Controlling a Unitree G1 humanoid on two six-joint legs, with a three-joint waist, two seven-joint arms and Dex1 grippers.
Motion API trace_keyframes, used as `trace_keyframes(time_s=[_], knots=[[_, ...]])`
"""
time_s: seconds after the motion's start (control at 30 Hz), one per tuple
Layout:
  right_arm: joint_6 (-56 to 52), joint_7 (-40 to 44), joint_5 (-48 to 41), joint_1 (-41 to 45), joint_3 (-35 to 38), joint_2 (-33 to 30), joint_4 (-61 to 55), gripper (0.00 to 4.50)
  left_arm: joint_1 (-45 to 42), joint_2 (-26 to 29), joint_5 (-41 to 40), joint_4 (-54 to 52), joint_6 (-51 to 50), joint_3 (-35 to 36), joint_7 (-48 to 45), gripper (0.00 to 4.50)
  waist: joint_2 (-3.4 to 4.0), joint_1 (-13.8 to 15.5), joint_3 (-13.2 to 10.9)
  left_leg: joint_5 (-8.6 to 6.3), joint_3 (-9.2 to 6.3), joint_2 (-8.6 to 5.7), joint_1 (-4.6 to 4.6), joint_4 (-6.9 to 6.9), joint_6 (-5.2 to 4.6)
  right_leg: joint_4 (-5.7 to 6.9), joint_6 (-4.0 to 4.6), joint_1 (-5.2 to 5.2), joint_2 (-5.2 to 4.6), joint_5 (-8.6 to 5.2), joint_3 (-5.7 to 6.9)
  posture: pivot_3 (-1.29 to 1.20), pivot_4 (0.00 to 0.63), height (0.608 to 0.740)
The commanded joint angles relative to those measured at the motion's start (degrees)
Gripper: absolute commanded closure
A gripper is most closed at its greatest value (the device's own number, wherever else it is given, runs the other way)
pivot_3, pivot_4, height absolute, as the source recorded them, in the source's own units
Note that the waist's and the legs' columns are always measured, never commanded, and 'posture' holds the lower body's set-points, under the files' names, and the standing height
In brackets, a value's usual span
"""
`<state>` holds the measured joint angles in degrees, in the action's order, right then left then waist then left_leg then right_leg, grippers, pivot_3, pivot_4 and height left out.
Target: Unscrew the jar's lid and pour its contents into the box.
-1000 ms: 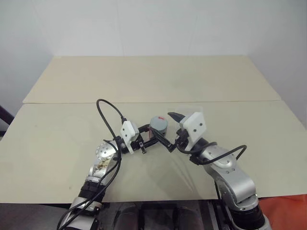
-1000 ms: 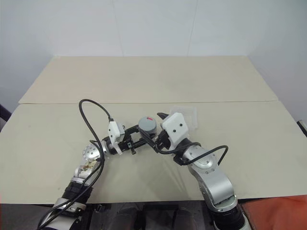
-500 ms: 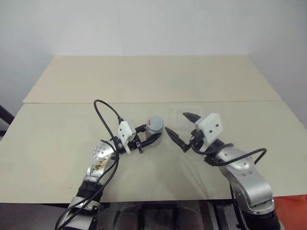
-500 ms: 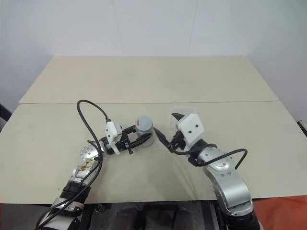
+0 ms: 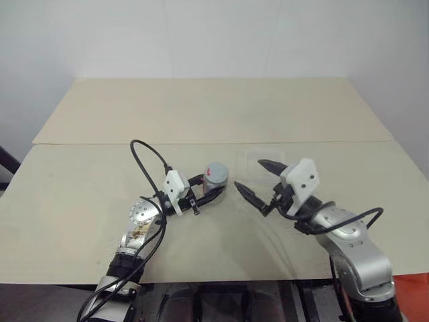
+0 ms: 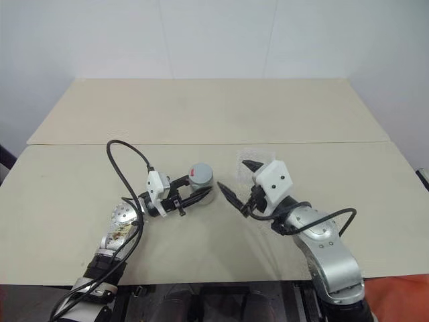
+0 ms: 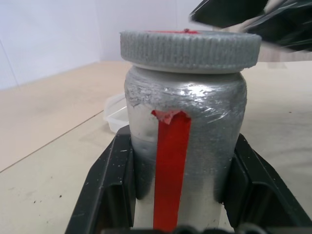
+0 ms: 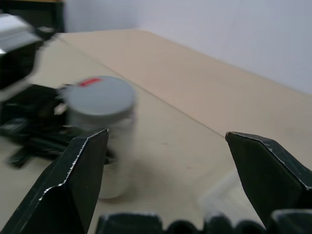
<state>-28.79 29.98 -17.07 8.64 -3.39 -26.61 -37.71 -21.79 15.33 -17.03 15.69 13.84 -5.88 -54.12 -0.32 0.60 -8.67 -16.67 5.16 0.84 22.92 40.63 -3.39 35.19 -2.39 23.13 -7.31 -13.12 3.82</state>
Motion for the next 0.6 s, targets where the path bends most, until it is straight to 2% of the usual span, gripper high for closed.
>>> trace_keyframes(time_s=[0.03,0.33,0.6], knots=[[1.29,0.98,-0.87,1.41,-2.03,0.44,-3.48,0.03,-0.03,-0.62,0.59,-1.3,1.59,0.21,0.84,2.6,0.0,-0.01,0.0,0.0,0.0,0.0,0.0,0.0,0.0,0.0,0.0,0.0,0.0,0.0,0.0,0.0,0.15,0.74],[0.53,-6.84,5.69,8.23,-9.8,9.5,3.07,0.03,0.48,-1.15,1.12,-2.17,1.43,0.13,1.24,2.6,0.0,-0.29,0.0,0.01,0.02,-0.01,-0.01,0.03,0.01,0.11,0.0,0.01,0.0,0.0,-0.03,0.0,0.15,0.74],[2.21,-7.48,7.71,10.34,-10.85,12.06,7.28,0.03,0.79,-1.5,1.22,-2.67,1.44,-0.13,1.54,2.6,0.0,-0.32,0.0,0.01,0.01,-0.02,0.01,0.02,0.01,0.16,0.0,0.02,0.0,0.0,0.01,0.0,0.15,0.74]])
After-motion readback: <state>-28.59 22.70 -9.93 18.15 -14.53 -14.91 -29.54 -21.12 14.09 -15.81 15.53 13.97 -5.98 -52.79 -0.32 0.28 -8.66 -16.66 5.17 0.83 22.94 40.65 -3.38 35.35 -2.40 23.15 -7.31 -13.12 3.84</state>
